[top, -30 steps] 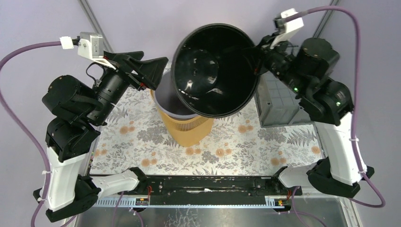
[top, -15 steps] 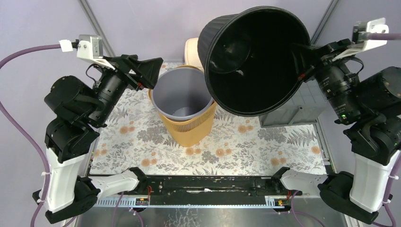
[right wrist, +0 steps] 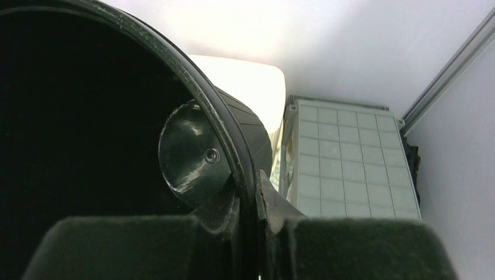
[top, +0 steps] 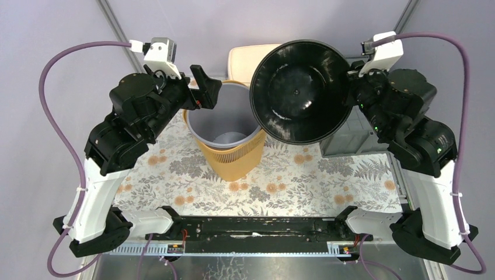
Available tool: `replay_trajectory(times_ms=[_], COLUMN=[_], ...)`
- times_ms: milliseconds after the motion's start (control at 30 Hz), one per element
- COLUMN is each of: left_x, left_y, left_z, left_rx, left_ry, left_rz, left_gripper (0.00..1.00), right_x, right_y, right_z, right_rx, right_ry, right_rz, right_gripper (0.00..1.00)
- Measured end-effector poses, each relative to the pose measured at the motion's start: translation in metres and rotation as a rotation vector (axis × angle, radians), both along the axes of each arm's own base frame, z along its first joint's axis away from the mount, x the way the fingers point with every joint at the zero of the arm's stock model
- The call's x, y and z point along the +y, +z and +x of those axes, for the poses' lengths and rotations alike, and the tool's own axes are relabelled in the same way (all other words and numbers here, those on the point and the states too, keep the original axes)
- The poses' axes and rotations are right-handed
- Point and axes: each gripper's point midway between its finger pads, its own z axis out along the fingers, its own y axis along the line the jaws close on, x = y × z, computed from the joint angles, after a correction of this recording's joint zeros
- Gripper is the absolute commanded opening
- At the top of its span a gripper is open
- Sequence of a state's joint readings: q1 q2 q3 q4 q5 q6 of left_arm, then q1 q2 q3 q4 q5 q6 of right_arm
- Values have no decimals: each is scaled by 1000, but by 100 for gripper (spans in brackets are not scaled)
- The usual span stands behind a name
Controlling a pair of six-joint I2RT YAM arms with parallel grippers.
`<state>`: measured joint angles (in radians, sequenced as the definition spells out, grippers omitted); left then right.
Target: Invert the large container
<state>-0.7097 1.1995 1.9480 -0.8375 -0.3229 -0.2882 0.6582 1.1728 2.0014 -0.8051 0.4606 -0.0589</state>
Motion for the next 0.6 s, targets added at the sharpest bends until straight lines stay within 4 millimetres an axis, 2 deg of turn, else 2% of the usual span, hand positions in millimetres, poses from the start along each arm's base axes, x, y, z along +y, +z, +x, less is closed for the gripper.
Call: replay_trajectory(times_ms=[333,467,600], left_x=[10,11,15], left_y=[-25,-42,-60], left_z=[6,12,16], left_rx=[80,132,175], left_ry=[70,96,121], left_rz=[69,117,159], left_gripper=[100,100,100], right_x=[5,-5,-15], right_y=[-44,-64,-96], right_z=[25,43,60], right_rx=[126,202,311], right_ry=[-55,-80,-97], right_rz=[-74,-45,-13], right_gripper=[0,0,0])
